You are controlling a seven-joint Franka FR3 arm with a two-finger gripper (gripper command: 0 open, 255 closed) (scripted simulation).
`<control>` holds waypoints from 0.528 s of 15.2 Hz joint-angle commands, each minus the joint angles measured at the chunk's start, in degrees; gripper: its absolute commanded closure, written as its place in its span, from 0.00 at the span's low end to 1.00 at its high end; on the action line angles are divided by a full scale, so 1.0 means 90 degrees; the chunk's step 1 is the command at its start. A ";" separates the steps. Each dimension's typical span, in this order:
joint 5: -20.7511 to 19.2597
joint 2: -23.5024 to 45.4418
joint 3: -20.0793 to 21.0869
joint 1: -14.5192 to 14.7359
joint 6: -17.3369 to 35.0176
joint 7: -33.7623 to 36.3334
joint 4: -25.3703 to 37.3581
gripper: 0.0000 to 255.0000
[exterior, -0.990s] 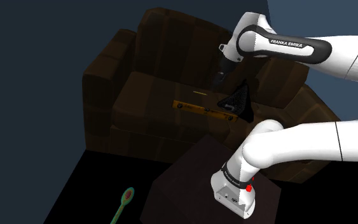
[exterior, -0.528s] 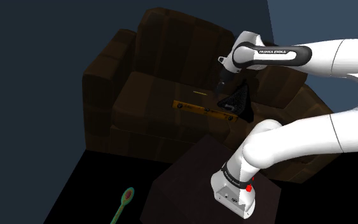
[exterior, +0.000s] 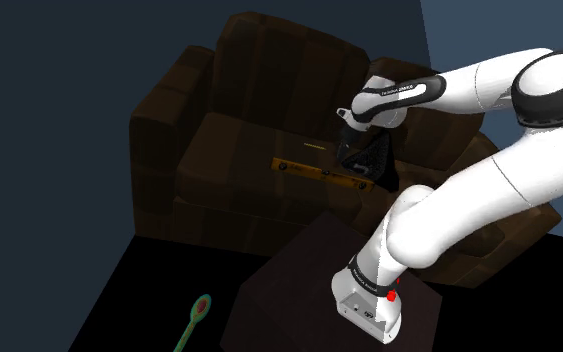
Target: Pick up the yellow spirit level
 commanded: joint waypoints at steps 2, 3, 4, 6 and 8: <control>0.0761 0.0957 -0.0985 0.0713 0.0468 -0.1297 0.0346 0.00; 0.1229 0.1379 -0.1379 0.1056 0.0615 -0.1845 0.0469 0.00; 0.1906 0.1911 -0.1785 0.1430 0.0726 -0.2538 0.0609 0.00; 0.3981 0.3429 -0.2046 0.1651 0.0638 -0.4410 0.1000 0.00; 0.5049 0.4352 -0.1184 0.0711 0.0460 -0.5491 0.1435 0.00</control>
